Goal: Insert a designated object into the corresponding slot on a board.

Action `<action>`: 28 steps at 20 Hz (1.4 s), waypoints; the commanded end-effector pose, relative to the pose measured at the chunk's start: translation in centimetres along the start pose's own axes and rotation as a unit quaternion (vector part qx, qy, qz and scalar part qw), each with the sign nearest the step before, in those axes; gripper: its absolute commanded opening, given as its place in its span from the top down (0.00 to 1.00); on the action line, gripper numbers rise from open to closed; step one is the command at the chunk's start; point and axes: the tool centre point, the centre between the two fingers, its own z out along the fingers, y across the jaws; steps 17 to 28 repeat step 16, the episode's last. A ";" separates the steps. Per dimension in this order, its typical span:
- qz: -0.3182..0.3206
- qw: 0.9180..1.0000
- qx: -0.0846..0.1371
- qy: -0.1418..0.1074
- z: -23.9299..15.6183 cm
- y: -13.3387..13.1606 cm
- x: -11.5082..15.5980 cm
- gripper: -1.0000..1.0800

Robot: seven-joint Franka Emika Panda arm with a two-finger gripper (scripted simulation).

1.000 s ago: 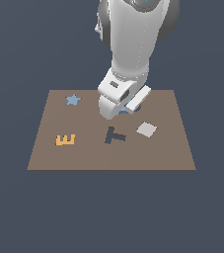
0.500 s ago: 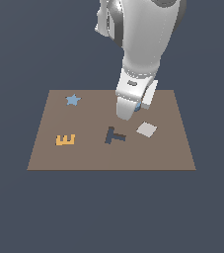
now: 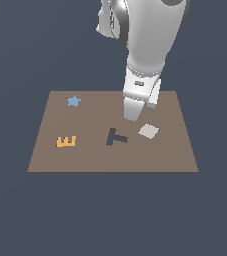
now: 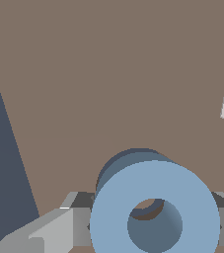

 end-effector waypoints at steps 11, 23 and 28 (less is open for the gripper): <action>-0.003 1.000 0.000 0.000 1.0 0.0 0.0 0.04; -0.003 1.000 0.000 0.000 1.0 0.0 0.0 0.04; -0.003 1.000 0.000 0.000 1.0 0.0 0.0 0.04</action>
